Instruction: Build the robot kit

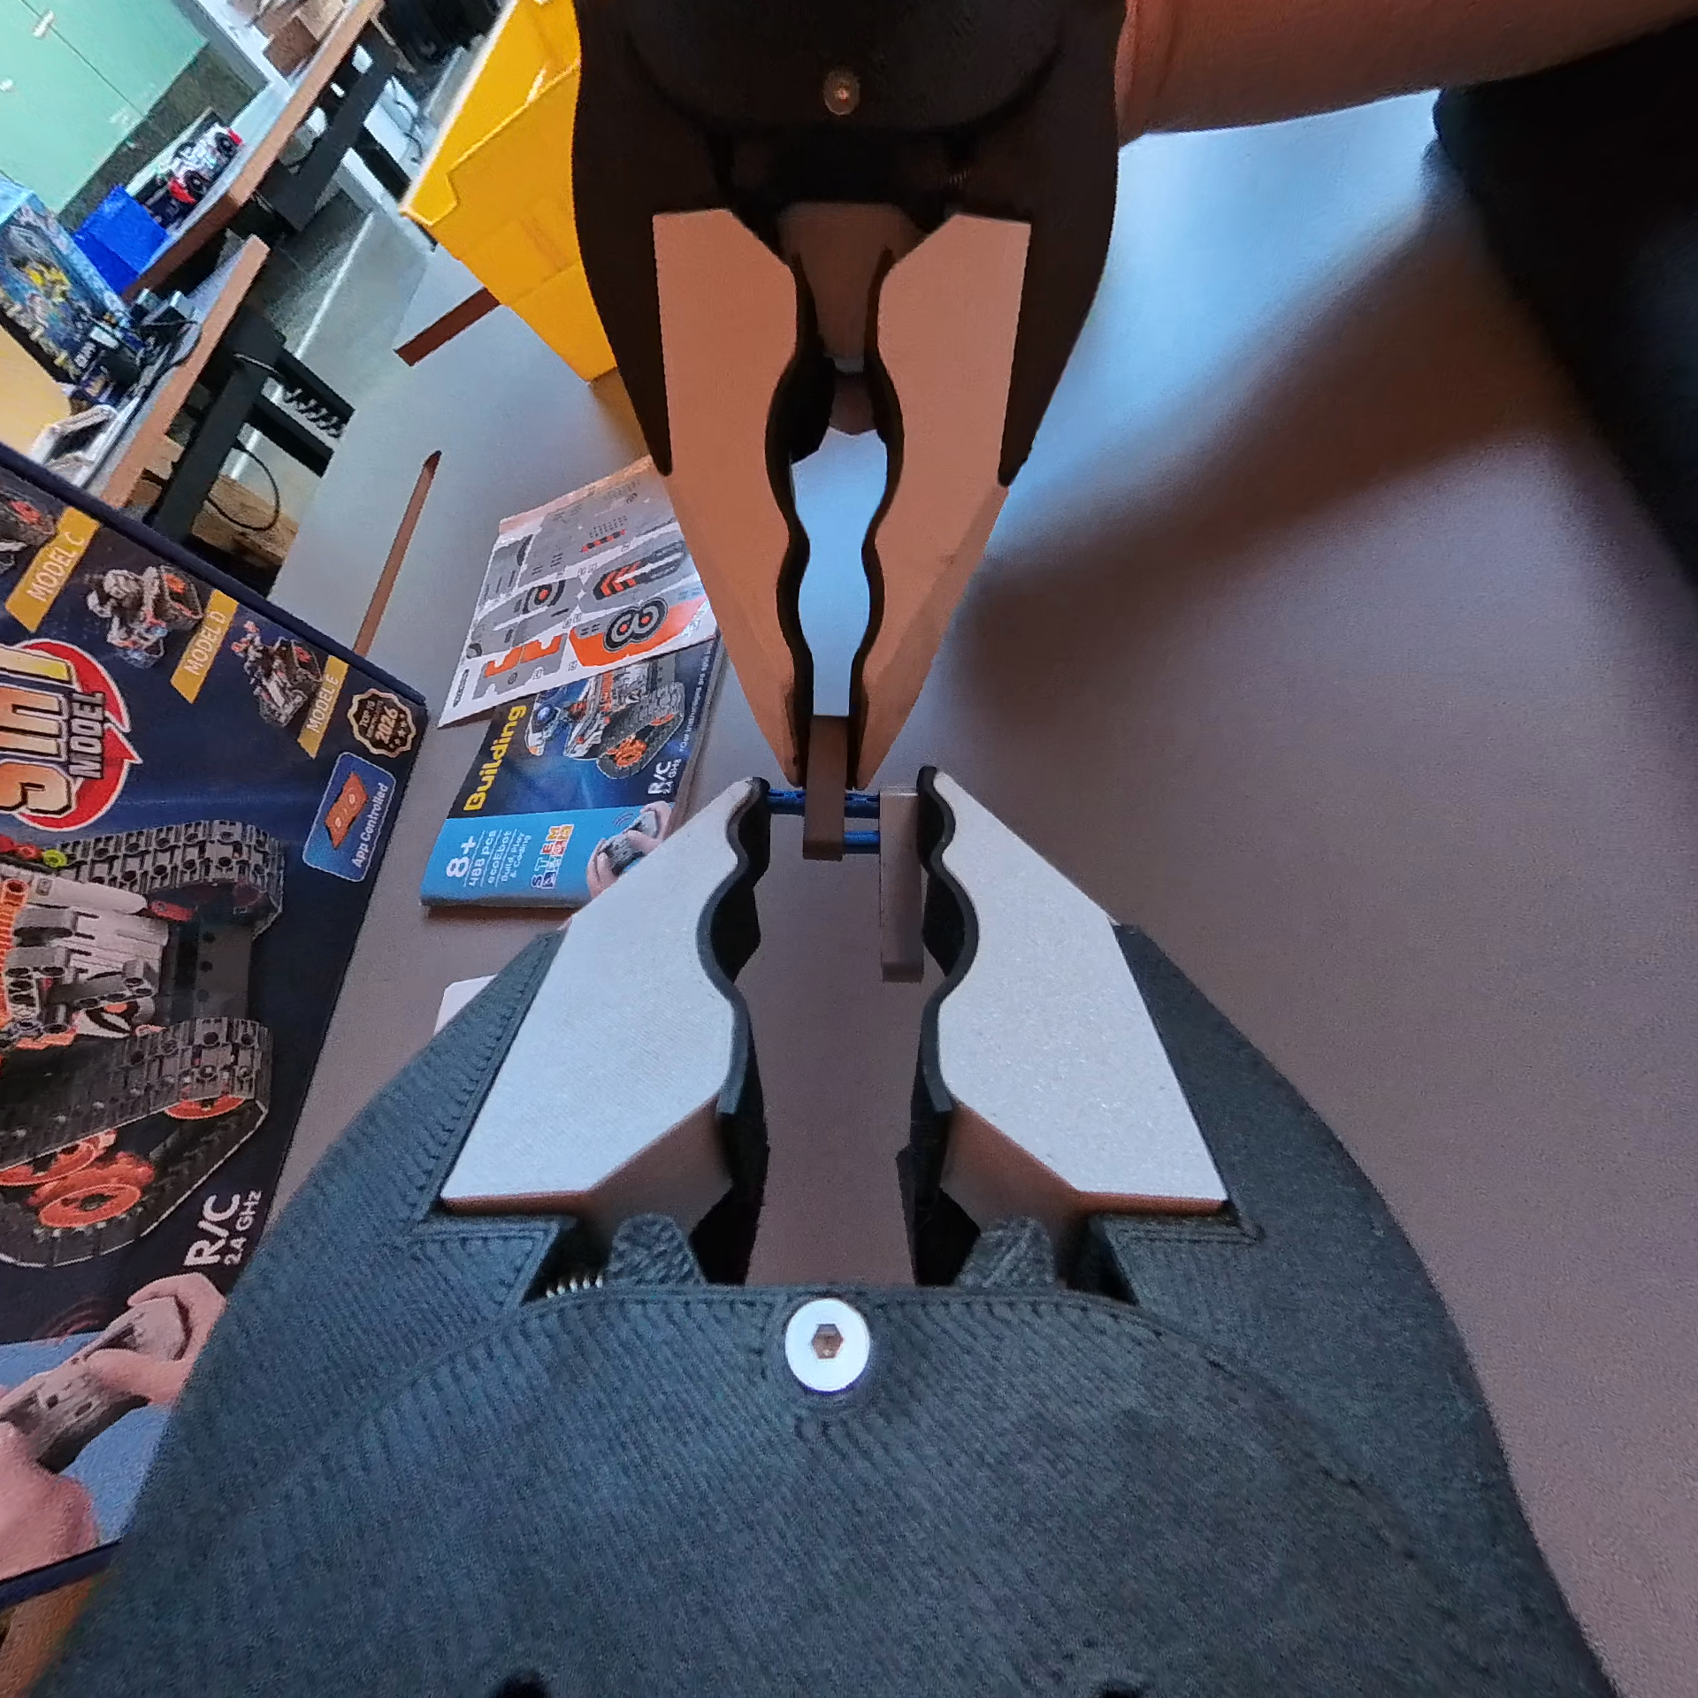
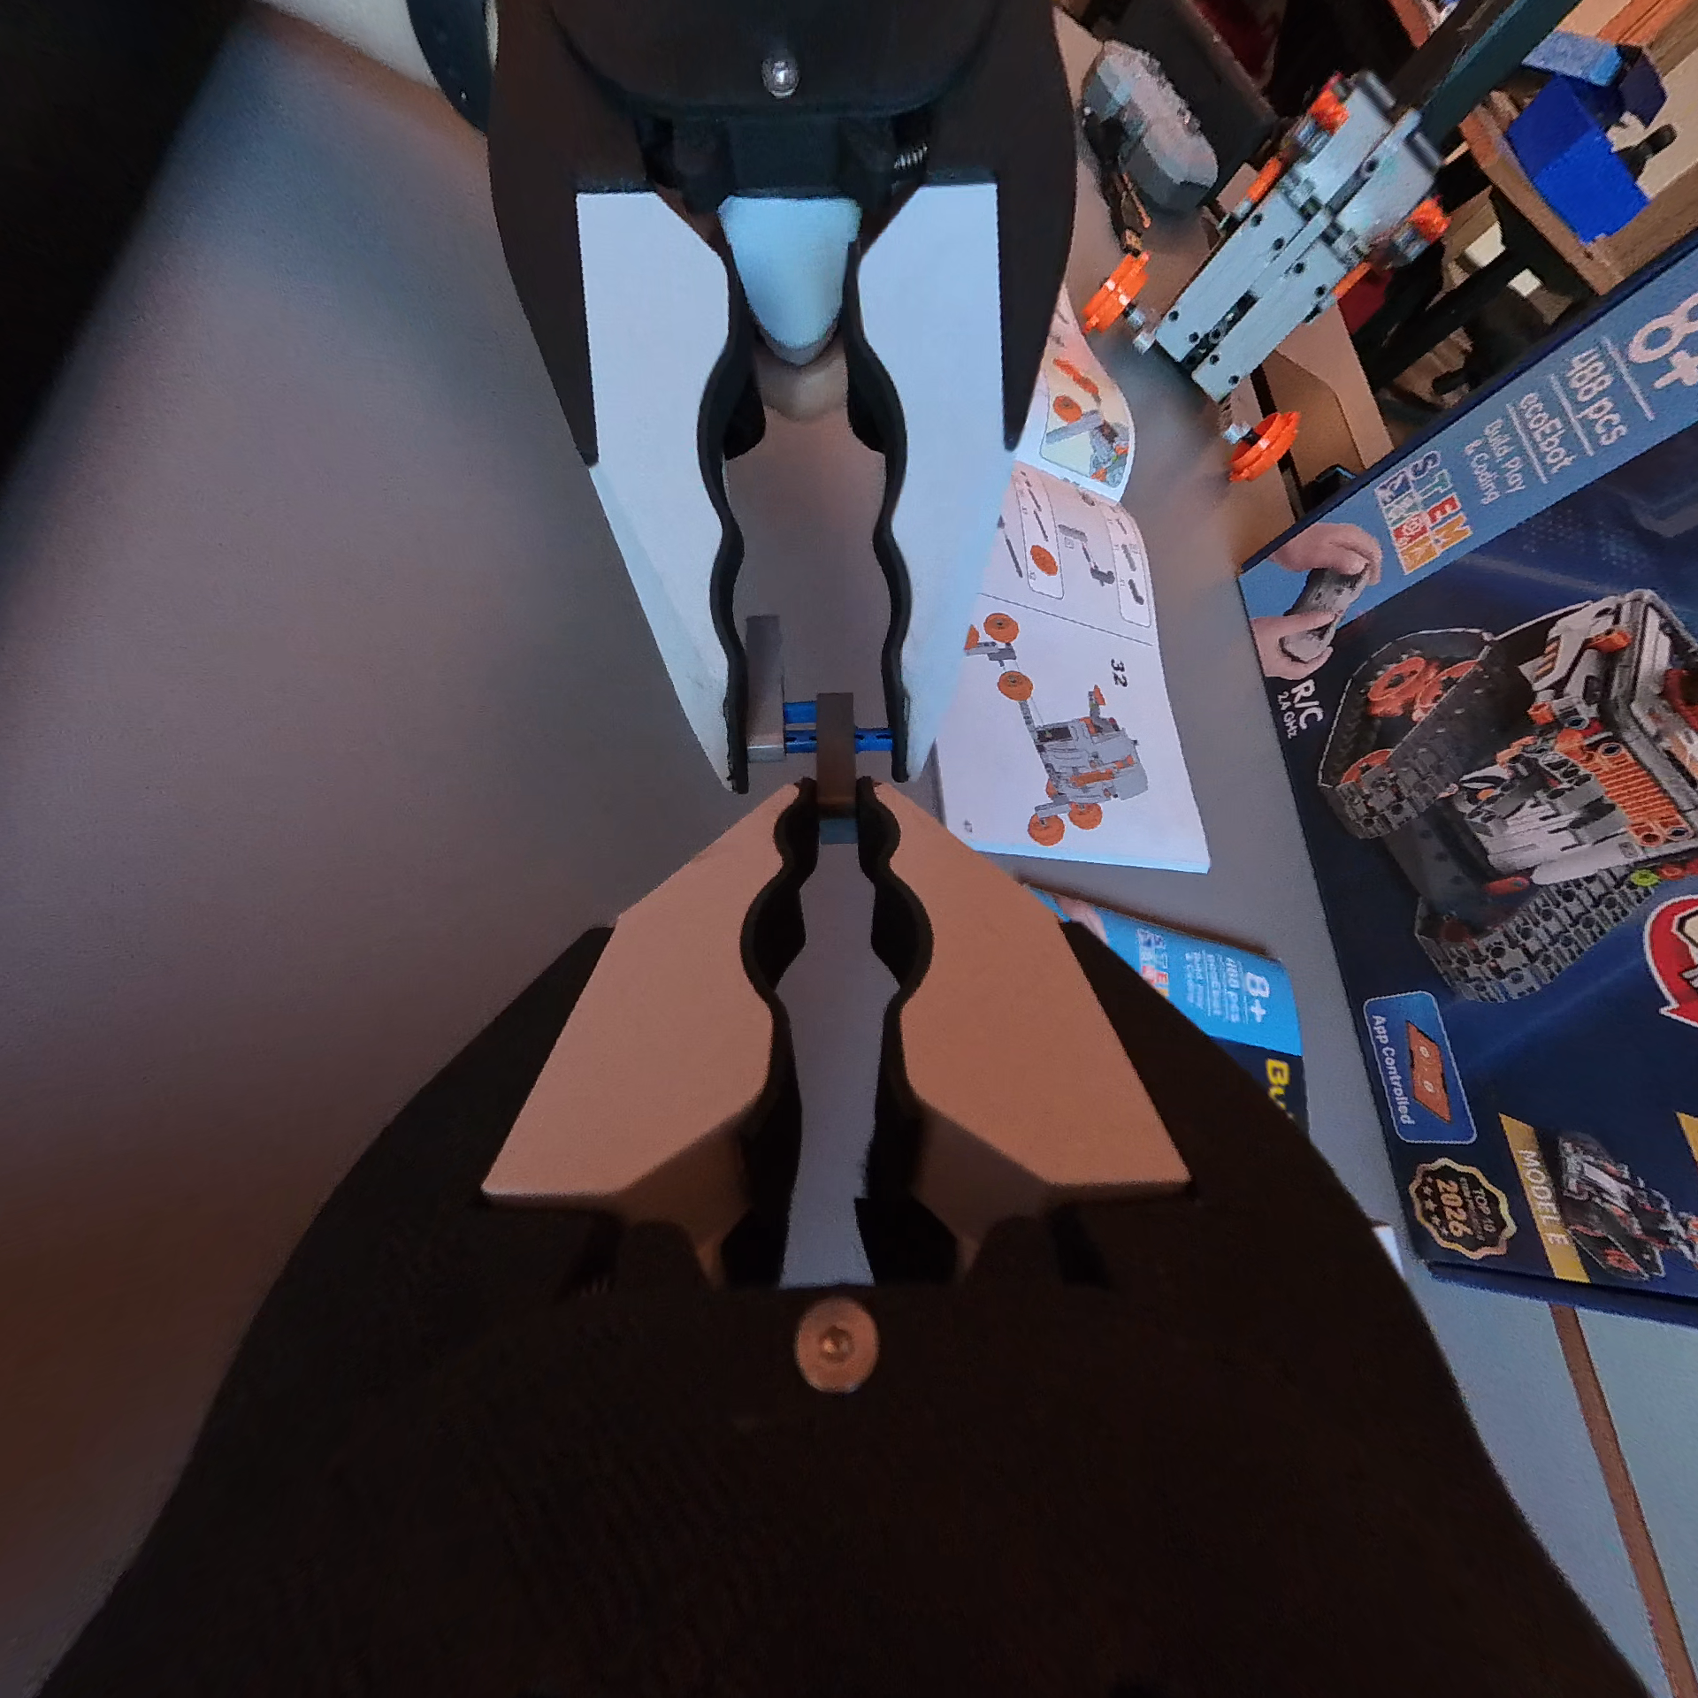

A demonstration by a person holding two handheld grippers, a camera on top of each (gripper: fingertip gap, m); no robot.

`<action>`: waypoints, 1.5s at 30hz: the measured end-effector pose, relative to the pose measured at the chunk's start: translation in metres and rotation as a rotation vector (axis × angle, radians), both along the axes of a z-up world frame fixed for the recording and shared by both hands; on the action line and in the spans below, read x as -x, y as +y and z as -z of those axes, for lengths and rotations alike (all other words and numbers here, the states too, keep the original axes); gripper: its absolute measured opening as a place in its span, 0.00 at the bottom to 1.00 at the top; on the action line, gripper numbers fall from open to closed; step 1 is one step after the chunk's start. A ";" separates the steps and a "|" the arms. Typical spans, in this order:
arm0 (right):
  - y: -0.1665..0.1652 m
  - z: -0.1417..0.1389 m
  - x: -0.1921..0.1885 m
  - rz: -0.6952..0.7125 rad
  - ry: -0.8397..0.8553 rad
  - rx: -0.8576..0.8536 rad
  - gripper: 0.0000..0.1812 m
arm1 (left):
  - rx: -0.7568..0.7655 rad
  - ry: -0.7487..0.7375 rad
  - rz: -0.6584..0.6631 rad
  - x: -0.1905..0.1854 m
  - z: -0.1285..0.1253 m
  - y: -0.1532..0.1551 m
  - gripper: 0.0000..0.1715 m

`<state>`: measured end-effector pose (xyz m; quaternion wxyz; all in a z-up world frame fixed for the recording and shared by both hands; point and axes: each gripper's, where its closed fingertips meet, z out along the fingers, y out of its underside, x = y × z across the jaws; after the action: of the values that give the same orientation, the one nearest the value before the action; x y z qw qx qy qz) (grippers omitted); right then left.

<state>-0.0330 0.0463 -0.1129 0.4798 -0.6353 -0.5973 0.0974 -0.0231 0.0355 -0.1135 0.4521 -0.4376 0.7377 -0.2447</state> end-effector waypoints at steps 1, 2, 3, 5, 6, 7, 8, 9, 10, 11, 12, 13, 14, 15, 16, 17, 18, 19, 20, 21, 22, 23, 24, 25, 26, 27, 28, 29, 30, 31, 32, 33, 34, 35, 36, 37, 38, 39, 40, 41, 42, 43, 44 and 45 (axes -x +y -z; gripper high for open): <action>0.000 0.003 -0.001 0.004 -0.007 0.003 0.04 | 0.002 0.007 0.004 0.000 0.002 0.000 0.17; 0.001 0.005 -0.001 0.004 -0.011 -0.001 0.04 | 0.005 0.014 0.002 -0.001 0.004 0.000 0.17; 0.001 0.006 -0.002 0.002 -0.015 0.003 0.04 | 0.004 0.020 0.001 -0.001 0.006 0.000 0.17; 0.002 0.008 -0.001 0.007 -0.020 -0.004 0.04 | -0.019 0.030 -0.001 -0.001 0.008 0.001 0.17; 0.003 0.008 -0.001 0.011 -0.032 -0.024 0.04 | -0.028 0.032 -0.006 0.000 0.008 0.002 0.17; 0.003 0.008 0.000 0.019 -0.046 -0.033 0.03 | -0.030 0.037 -0.009 0.000 0.009 0.003 0.17; 0.002 0.008 0.001 0.030 -0.054 -0.035 0.04 | -0.030 0.044 -0.008 0.001 0.009 0.003 0.17; 0.002 0.007 0.001 0.036 -0.057 -0.051 0.03 | -0.041 0.044 -0.006 0.002 0.009 0.002 0.17; 0.002 0.006 0.001 0.039 -0.055 -0.069 0.04 | -0.057 0.039 -0.006 0.002 0.007 0.002 0.17; 0.002 0.005 0.001 0.040 -0.048 -0.070 0.04 | -0.074 0.038 -0.004 0.002 0.007 0.002 0.17; 0.001 0.005 0.002 0.040 -0.038 -0.067 0.04 | -0.080 0.035 0.000 0.001 0.005 0.001 0.16; 0.000 0.005 0.002 0.035 -0.040 -0.087 0.04 | -0.075 0.024 0.000 0.001 0.002 0.000 0.15; 0.000 0.005 0.003 0.032 -0.055 -0.107 0.04 | -0.063 0.010 0.002 0.001 -0.001 0.000 0.12; -0.001 0.006 0.004 0.033 -0.070 -0.114 0.04 | -0.059 0.019 0.007 0.002 -0.001 -0.001 0.12; -0.001 0.008 0.005 0.036 -0.084 -0.115 0.05 | -0.066 0.028 0.012 0.002 0.000 -0.001 0.12; 0.002 0.010 0.004 0.045 -0.092 -0.125 0.05 | -0.082 0.033 0.006 0.002 0.002 0.000 0.12; 0.002 0.014 0.005 0.046 -0.096 -0.110 0.05 | -0.090 0.044 0.007 0.003 0.005 0.001 0.13; 0.002 0.019 0.006 0.046 -0.100 -0.091 0.05 | -0.077 0.061 0.007 0.004 0.009 0.001 0.13; 0.004 0.021 0.006 0.051 -0.101 -0.086 0.05 | -0.062 0.069 -0.001 0.004 0.013 0.002 0.13; 0.005 0.022 0.004 0.057 -0.094 -0.080 0.04 | -0.065 0.083 -0.009 0.004 0.017 0.004 0.15; 0.005 0.021 0.003 0.059 -0.074 -0.062 0.04 | -0.085 0.103 -0.015 0.004 0.022 0.005 0.17; 0.005 0.021 0.001 0.063 -0.053 -0.037 0.03 | -0.109 0.110 -0.020 0.003 0.025 0.006 0.18; 0.005 0.024 -0.001 0.069 -0.042 -0.013 0.04 | -0.121 0.113 -0.018 0.003 0.027 0.005 0.19; 0.006 0.027 -0.003 0.075 -0.039 0.008 0.04 | -0.113 0.125 -0.025 0.004 0.030 0.005 0.19; 0.006 0.029 -0.003 0.078 -0.034 0.017 0.04 | -0.093 0.122 -0.032 0.004 0.029 0.004 0.19; 0.006 0.028 -0.002 0.073 -0.015 0.021 0.03 | -0.066 0.106 -0.032 0.004 0.026 0.003 0.19; 0.006 0.026 -0.001 0.075 0.006 0.027 0.03 | -0.031 0.097 -0.034 0.005 0.023 0.003 0.20; 0.007 0.025 -0.002 0.083 0.007 0.028 0.03 | 0.002 0.099 -0.041 0.006 0.022 0.003 0.21; 0.008 0.025 -0.004 0.090 -0.003 0.020 0.03 | 0.025 0.113 -0.045 0.008 0.024 0.003 0.22; 0.010 0.026 -0.006 0.101 -0.013 0.009 0.03 | 0.040 0.123 -0.047 0.010 0.025 0.003 0.20; 0.010 0.026 -0.008 0.104 -0.013 0.009 0.03 | 0.051 0.106 -0.038 0.011 0.023 0.001 0.20; 0.011 0.027 -0.009 0.115 -0.009 0.018 0.03 | 0.074 0.089 -0.023 0.012 0.020 -0.001 0.17; 0.013 0.028 -0.012 0.134 -0.012 0.024 0.03 | 0.112 0.090 -0.017 0.014 0.019 -0.002 0.16; 0.015 0.030 -0.016 0.161 -0.023 0.023 0.03 | 0.148 0.106 -0.027 0.016 0.022 0.001 0.16; 0.016 0.033 -0.019 0.171 -0.030 0.037 0.03 | 0.196 0.148 -0.035 0.020 0.027 0.004 0.16; 0.014 0.034 -0.020 0.173 -0.023 0.060 0.03 | 0.242 0.184 -0.043 0.023 0.032 0.007 0.16; 0.013 0.035 -0.018 0.168 -0.001 0.086 0.03 | 0.276 0.202 -0.047 0.023 0.035 0.008 0.18; 0.011 0.036 -0.016 0.159 0.023 0.117 0.03 | 0.292 0.219 -0.045 0.024 0.038 0.008 0.18; 0.010 0.038 -0.015 0.157 0.035 0.152 0.03 | 0.278 0.233 -0.048 0.023 0.041 0.009 0.17; 0.011 0.041 -0.016 0.173 0.025 0.175 0.04 | 0.249 0.249 -0.044 0.023 0.045 0.009 0.16; 0.012 0.043 -0.017 0.185 0.020 0.188 0.04 | 0.223 0.243 -0.019 0.021 0.045 0.005 0.10; 0.011 0.044 -0.016 0.184 0.017 0.204 0.04 | 0.175 0.240 -0.009 0.019 0.046 0.004 0.03; 0.010 0.045 -0.016 0.189 0.018 0.216 0.04 | 0.117 0.227 -0.013 0.016 0.047 0.006 0.03; 0.010 0.045 -0.015 0.193 0.024 0.232 0.04 | 0.067 0.223 -0.003 0.015 0.047 0.006 0.03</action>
<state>-0.0178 0.0565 -0.1578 0.4175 -0.7395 -0.5125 0.1268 -0.0377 0.0413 -0.1601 0.3529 -0.4781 0.7741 -0.2182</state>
